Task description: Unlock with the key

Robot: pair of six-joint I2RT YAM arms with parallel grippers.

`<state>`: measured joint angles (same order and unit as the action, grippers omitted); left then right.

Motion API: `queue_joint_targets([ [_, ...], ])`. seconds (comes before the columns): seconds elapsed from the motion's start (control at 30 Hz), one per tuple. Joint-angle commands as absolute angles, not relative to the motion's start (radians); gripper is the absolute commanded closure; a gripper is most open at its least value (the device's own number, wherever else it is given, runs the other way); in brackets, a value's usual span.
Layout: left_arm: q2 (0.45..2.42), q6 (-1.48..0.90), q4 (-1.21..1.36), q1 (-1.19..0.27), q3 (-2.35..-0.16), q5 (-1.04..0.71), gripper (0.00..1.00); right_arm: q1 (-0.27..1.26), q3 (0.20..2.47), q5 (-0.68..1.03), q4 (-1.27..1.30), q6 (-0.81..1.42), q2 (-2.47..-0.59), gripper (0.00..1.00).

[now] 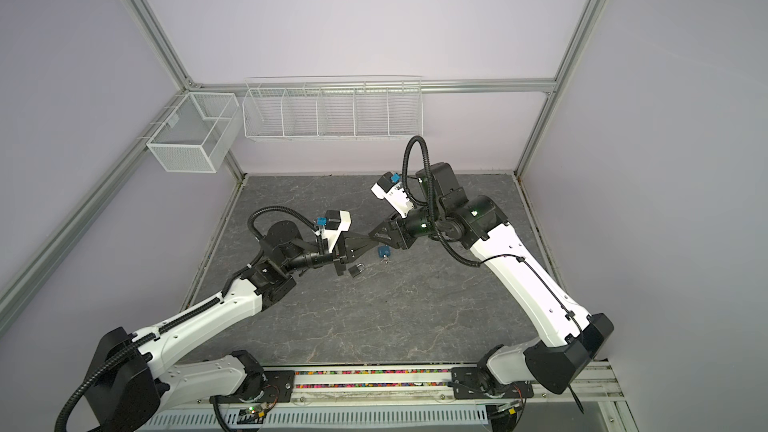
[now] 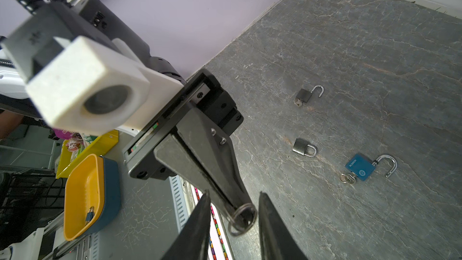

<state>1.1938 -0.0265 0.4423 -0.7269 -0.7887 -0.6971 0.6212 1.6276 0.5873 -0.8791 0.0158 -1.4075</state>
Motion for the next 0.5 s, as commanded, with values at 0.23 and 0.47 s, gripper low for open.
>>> queue_joint_targets([
  [0.23, 1.223, -0.034, 0.458, -0.724, -0.849, -0.749, 1.00, 0.600, 1.612, 0.636, -0.894, -0.044, -1.413, 0.76],
  [0.47, 1.238, -0.047, 0.439, -0.723, -0.875, -0.776, 1.00, 0.583, 1.606, 0.629, -0.894, -0.052, -1.401, 0.86],
])
